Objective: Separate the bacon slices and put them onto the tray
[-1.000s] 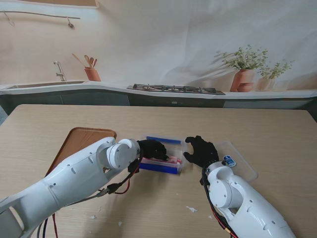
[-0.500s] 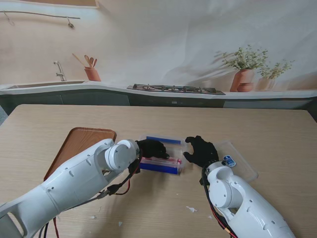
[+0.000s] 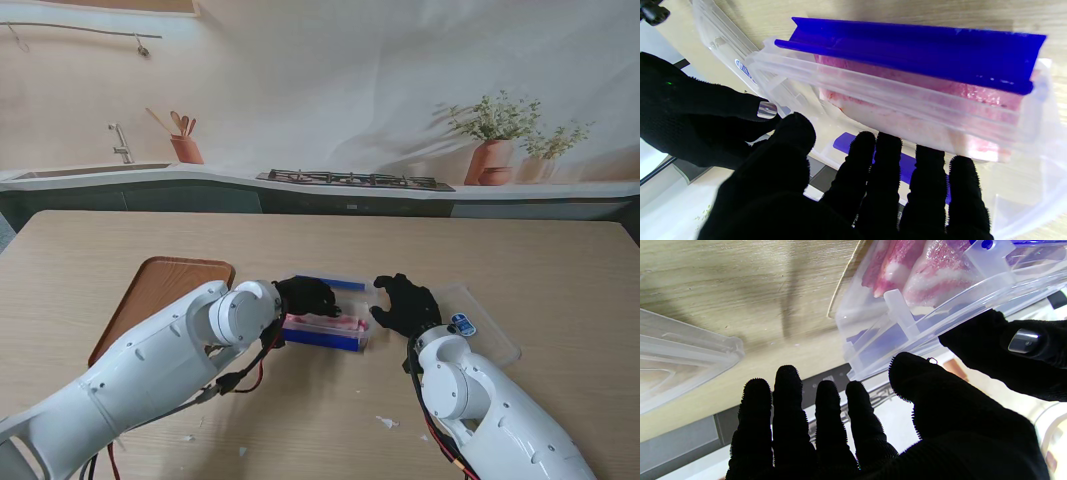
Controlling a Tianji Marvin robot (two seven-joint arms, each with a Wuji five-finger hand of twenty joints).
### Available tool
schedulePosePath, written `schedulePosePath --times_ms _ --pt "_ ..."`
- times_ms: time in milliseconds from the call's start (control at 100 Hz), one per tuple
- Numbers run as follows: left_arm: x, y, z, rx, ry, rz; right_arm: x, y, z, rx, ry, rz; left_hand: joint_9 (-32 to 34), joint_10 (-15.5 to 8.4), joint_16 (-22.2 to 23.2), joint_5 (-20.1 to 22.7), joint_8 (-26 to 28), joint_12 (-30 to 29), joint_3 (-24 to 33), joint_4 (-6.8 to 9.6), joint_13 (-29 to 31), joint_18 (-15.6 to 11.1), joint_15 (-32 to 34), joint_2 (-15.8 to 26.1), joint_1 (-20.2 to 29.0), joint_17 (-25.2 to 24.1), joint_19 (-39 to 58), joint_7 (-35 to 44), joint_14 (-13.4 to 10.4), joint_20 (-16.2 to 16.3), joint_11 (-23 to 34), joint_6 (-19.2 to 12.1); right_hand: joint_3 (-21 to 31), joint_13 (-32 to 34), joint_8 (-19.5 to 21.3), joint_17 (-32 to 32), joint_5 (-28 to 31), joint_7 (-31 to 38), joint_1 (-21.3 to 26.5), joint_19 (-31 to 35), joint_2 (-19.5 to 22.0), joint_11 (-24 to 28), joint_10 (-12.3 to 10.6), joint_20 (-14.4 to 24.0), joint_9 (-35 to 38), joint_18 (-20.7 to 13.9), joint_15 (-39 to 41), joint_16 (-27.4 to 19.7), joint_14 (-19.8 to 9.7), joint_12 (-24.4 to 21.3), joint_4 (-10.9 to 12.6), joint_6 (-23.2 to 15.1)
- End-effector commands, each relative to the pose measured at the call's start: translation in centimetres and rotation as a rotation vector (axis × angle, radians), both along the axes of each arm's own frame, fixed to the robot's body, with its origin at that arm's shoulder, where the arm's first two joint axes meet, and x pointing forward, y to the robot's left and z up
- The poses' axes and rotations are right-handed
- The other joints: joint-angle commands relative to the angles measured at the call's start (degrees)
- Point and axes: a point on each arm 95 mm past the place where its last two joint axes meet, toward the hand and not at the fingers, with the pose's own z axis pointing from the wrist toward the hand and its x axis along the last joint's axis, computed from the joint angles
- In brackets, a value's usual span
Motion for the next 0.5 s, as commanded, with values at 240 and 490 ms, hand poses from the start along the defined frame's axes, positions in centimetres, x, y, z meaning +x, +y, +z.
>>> schedulePosePath --times_ms 240,490 --pt "0.07 -0.37 0.49 0.043 0.010 -0.034 -0.48 0.33 -0.96 0.001 0.034 0.003 6.4 -0.7 5.7 4.8 1.3 4.5 7.4 1.75 9.0 2.8 9.9 -5.0 -1.7 0.2 0.1 2.9 1.1 0.0 5.9 0.2 0.0 0.5 -0.2 -0.1 0.4 -0.2 2.2 1.2 -0.7 1.1 -0.2 -0.3 0.2 0.7 0.4 0.1 0.6 0.2 0.9 0.1" --pt "0.30 -0.28 0.51 0.103 -0.009 -0.091 -0.47 0.32 -0.95 0.004 0.033 0.002 9.0 -4.1 7.3 9.0 3.4 7.5 9.0 1.69 9.8 3.0 11.3 -6.4 -1.2 -0.2 0.1 7.2 -1.1 0.2 7.8 -4.2 0.0 0.5 -0.2 -0.1 0.4 -0.1 2.3 1.2 -0.7 1.1 -0.2 -0.3 0.2 0.8 0.4 0.1 0.6 0.2 0.9 0.2"
